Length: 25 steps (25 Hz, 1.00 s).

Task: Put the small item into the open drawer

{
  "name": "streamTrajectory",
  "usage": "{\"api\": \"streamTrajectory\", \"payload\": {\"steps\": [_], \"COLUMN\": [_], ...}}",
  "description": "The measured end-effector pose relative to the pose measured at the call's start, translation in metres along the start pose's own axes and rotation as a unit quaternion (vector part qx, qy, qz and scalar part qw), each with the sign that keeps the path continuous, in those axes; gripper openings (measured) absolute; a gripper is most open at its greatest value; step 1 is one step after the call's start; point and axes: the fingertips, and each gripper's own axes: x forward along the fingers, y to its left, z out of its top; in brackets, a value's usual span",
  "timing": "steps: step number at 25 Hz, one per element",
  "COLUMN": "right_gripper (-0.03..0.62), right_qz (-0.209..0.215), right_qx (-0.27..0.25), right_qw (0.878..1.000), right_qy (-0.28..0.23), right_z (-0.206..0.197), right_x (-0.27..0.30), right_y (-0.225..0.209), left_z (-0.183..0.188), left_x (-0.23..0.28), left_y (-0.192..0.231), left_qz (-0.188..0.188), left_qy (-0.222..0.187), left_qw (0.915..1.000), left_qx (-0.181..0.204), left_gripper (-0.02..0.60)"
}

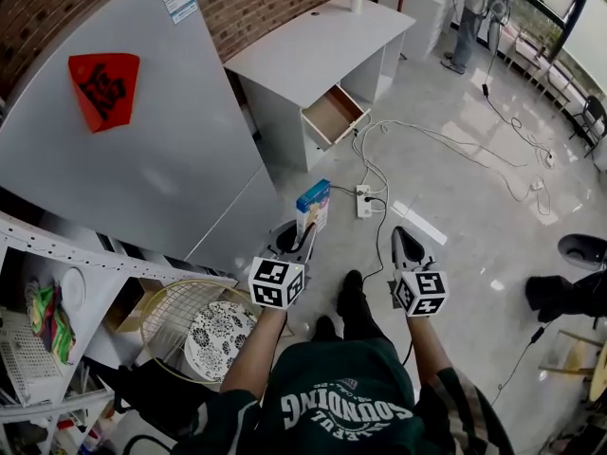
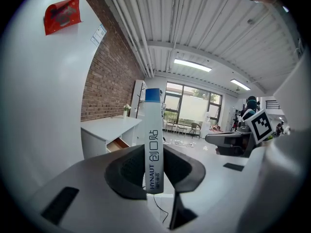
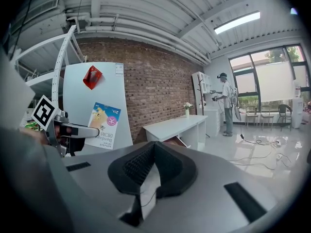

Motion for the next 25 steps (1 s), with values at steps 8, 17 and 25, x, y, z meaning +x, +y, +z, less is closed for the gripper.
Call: {"api": "streamTrajectory", "payload": {"steps": [8,17,25], "right_gripper": [0.023,0.023,0.023], "right_qz": [0.011,0.042,0.074], "right_qx": [-0.003,-0.008,-0.010], "right_qw": [1.000,0.999,0.997], "right_qy": [0.004,0.012,0.020], "right_z": [0.012,0.057,0.084], "right_x": [0.051,0.136,0.204], "right_y": [-0.024,-0.072,-0.108], "left_z": [0.009,0.054,0.075], "left_x": [0.050,0.137,0.193], "left_y": [0.021,0.047,0.068], "left_qz": [0.003,0.023,0.052], "left_qy": [0.007,0.012,0.020], "left_qw": [1.0000,0.9996,0.9984], "left_qx": [-0.001,-0.004,-0.011], "left_gripper": [0.089,0.089,0.089]}}
